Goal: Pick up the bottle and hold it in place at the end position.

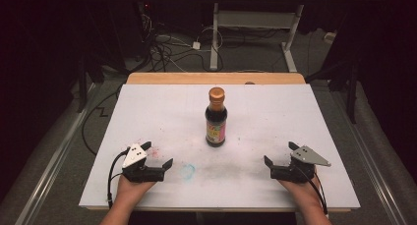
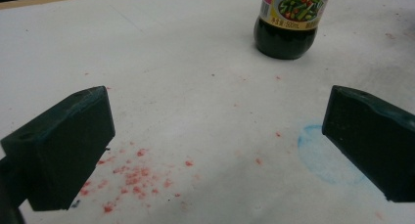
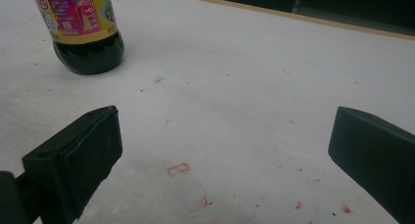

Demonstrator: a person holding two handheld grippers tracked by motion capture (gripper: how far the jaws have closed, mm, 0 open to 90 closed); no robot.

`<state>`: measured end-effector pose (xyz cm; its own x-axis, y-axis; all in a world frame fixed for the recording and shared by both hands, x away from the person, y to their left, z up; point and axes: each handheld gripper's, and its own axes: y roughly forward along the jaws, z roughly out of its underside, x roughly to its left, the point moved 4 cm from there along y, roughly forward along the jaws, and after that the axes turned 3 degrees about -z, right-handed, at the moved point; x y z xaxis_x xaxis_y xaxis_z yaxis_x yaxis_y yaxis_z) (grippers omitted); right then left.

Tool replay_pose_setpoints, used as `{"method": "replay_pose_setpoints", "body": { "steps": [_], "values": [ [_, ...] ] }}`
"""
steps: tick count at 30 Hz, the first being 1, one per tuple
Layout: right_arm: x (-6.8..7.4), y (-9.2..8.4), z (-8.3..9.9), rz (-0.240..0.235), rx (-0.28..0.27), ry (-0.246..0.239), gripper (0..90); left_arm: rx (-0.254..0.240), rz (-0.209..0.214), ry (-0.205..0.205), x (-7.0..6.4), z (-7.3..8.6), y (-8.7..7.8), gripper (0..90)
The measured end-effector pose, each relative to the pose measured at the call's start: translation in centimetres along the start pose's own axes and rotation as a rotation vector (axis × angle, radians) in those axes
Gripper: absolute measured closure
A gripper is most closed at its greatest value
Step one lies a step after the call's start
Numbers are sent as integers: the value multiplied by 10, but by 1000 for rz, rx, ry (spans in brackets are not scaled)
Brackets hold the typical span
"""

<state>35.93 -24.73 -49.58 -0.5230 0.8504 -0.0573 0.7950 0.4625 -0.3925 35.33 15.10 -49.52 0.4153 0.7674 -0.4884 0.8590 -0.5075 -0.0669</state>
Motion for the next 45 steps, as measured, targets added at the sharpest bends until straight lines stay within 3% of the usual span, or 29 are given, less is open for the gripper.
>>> {"method": "replay_pose_setpoints", "body": {
  "steps": [18, 24, 36, 41, 45],
  "values": [
    [-1, -2, -1, -14, -13, 17, 3, 5, 5, 14, -1, 1, 0, 0],
    [-2, -3, -3, -29, -24, 35, 3, -5, 15, 2, -1, -1, -2, 0],
    [7, -6, -12, -57, -39, 23, 3, 16, 21, 6, -1, 1, 0, 0],
    [12, -7, -20, -70, -53, 9, 3, 4, 23, 15, -3, 1, -1, 0],
    [18, -5, -24, -84, -54, 1, 3, 18, 19, 2, -1, 0, 0, 0]
  ]
}}
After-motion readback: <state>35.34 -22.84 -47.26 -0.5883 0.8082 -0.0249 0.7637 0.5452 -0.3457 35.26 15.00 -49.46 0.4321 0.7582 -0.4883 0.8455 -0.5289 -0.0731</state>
